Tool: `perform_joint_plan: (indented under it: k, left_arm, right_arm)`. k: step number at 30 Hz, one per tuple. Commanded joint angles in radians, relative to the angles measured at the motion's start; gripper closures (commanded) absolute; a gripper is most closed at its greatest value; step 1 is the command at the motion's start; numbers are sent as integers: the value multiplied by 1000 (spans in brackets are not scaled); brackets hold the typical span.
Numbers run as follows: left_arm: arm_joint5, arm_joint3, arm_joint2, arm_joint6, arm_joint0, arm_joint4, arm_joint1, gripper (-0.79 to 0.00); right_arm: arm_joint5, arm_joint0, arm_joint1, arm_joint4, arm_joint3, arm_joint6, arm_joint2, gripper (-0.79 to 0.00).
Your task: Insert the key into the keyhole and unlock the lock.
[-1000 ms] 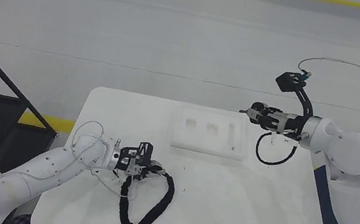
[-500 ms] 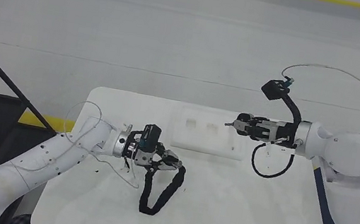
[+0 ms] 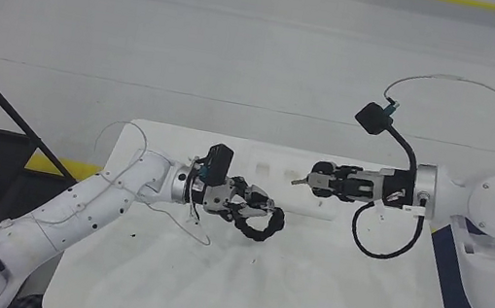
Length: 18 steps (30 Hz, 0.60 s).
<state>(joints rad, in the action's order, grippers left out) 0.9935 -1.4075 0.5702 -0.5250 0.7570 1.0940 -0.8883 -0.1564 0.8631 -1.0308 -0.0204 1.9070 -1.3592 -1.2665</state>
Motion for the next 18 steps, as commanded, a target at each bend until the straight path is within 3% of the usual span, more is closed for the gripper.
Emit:
perform_joint_plan:
  k: [1, 10, 18]
  left_arm:
    - [4, 6, 0, -20, -4, -1, -11, 0]
    - [-29, 75, -3, -175, -19, 80, -65, 0]
    - [-29, 75, -3, -175, -19, 80, -65, 0]
  right_arm:
    - [-9, -2, 1, -20, 5, -5, 0, 0]
    - [-10, -15, 10, -64, 24, -45, 8, 0]
    - [-10, -15, 10, -64, 24, -45, 8, 0]
